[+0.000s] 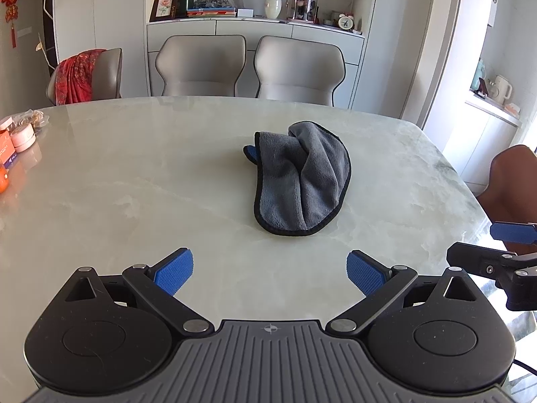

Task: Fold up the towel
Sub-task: 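Reach both grippers toward the crumpled grey towel on the table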

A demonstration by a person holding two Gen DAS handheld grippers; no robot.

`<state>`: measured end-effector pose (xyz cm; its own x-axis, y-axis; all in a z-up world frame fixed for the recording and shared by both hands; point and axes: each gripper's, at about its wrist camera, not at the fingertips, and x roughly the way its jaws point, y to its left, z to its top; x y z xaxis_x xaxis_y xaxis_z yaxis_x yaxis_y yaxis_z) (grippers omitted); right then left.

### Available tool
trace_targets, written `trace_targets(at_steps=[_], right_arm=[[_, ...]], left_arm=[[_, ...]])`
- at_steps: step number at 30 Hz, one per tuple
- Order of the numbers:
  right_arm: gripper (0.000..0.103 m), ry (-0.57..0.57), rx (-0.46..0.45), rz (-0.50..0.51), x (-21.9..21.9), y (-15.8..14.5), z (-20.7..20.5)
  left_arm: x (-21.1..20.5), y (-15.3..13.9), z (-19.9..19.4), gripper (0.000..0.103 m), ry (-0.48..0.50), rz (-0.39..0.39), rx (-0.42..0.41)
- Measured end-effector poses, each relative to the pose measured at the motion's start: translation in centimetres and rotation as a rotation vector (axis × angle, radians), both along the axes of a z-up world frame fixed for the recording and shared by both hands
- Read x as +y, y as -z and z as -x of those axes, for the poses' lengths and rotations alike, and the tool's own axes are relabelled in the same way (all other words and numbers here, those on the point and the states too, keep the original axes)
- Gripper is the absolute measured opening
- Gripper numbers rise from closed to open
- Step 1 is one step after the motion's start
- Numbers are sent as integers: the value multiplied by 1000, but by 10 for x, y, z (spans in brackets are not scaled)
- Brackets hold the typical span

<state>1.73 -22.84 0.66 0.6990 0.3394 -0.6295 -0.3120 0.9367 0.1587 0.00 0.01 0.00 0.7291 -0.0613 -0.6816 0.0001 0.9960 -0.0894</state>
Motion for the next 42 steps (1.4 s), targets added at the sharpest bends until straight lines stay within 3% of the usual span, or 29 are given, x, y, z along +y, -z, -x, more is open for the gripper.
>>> trace_targets(at_steps=[7,19,26,36,42], right_arm=[[102,1,12,58,7,0,-3],[102,-47,-14,75,8,-2,-20],[102,-23,-51,70,2,-5,-49],[102,-10,-106,88,3,-2,-92],[102,-40,-119,121,14,10,-131]], left_arm=[[11,0,1,100,9,19,1],[-1,11,-15,100,32,-11,29],[-1,14,-34,100,49,-14,40],[8,23,-76,100,44,52,60],[7,34,-107,100,57,33,95]])
